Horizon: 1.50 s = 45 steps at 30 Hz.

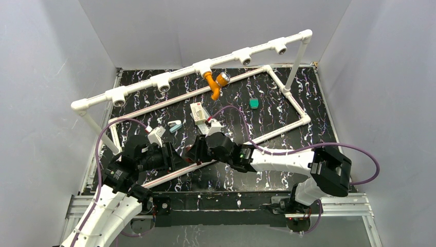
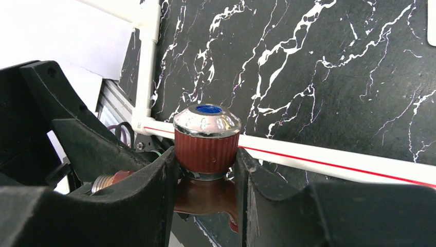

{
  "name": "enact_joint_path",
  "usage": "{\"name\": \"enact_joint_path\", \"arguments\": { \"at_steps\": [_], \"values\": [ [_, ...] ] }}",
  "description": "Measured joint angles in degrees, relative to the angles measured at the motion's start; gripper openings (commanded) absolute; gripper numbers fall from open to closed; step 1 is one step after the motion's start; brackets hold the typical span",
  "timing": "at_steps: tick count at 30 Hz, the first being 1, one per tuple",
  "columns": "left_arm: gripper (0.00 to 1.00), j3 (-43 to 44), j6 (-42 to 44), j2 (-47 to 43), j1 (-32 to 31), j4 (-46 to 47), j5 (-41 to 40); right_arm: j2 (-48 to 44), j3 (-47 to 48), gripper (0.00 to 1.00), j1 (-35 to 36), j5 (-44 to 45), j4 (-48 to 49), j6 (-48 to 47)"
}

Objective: Install the water faucets

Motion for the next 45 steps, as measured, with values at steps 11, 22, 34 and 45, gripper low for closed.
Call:
{"name": "enact_joint_path", "arguments": {
  "at_steps": [11,22,34,45],
  "values": [
    [0.45,0.0,-0.2,0.07,0.0,0.13,0.0,0.92,0.11,0.01,0.96,-0.52,0.76,0.22],
    [0.0,-0.22,-0.2,0.44,0.0,0.35,0.17,1.66,0.7,0.01,1.22,-0.48,1.01,0.24],
    [0.0,-0.22,-0.24,0.09,0.0,0.59,0.28,1.27,0.63,0.64,1.22,-0.44,0.98,0.26],
    [0.0,-0.42,0.15,-0.7,0.0,2.16,1.73,-7.15,-2.05,0.81,1.49,0.39,0.5,-0.48]
  ]
}}
